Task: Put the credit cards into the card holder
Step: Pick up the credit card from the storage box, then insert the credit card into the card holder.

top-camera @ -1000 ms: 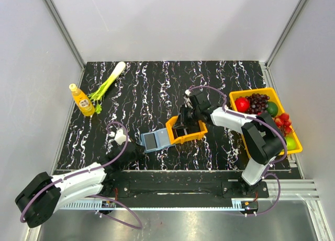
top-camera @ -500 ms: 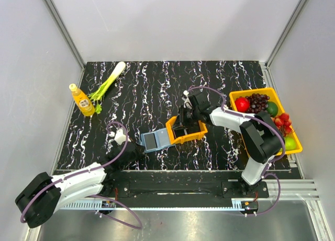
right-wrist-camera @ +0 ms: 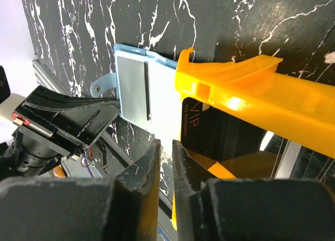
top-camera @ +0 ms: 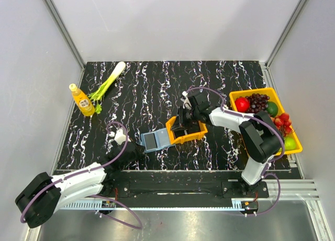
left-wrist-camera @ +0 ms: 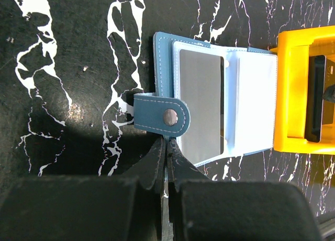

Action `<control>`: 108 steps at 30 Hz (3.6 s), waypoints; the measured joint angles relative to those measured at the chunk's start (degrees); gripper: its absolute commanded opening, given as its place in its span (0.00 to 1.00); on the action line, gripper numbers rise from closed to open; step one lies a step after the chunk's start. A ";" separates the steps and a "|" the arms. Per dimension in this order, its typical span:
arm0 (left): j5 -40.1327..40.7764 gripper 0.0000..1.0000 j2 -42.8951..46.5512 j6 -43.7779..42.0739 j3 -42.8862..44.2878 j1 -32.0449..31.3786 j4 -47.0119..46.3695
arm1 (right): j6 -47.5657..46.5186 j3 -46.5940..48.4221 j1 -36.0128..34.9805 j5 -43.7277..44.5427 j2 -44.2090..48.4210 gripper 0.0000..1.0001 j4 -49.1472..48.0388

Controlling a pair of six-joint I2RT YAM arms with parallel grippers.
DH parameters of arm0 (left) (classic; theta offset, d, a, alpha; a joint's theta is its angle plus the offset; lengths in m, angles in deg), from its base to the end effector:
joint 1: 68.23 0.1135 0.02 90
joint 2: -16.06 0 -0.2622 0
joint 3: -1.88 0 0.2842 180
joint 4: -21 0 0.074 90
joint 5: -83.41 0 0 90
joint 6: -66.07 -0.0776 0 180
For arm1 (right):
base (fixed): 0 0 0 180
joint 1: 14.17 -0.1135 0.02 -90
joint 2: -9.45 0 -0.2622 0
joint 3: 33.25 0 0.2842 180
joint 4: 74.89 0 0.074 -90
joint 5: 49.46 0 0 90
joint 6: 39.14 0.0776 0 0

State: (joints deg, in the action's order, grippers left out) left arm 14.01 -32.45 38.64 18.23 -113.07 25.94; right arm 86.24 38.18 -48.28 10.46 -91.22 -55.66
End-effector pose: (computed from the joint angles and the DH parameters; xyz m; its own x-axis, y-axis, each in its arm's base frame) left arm 0.1638 -0.1244 0.0702 -0.6063 -0.5688 -0.5558 -0.1672 0.7744 -0.6101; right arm 0.3178 0.2622 0.1267 -0.9456 -0.0354 -0.3233 -0.2611 0.6753 0.6898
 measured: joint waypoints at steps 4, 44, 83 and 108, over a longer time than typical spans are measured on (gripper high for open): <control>-0.02 0.00 0.02 0.00 0.00 0.04 0.00 | -0.55 0.00 -0.17 -1.01 -0.07 0.22 0.00; 0.00 0.00 2.69 0.02 0.00 0.15 1.11 | -8.74 6.12 -5.66 16.85 -0.79 0.18 12.63; 0.02 0.00 4.20 0.00 0.00 0.20 1.62 | -9.14 8.76 -7.52 24.30 9.97 0.00 14.91; -1.53 0.00 10.16 -1.53 -1.01 0.20 -1.40 | 3.69 11.47 -21.88 30.14 -1.49 0.00 2.40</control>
State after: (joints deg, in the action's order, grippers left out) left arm 12.48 -22.29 37.11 17.23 -112.87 24.54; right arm 89.93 49.65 -70.15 40.60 -92.70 -53.25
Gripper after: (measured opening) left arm 0.026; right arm 0.011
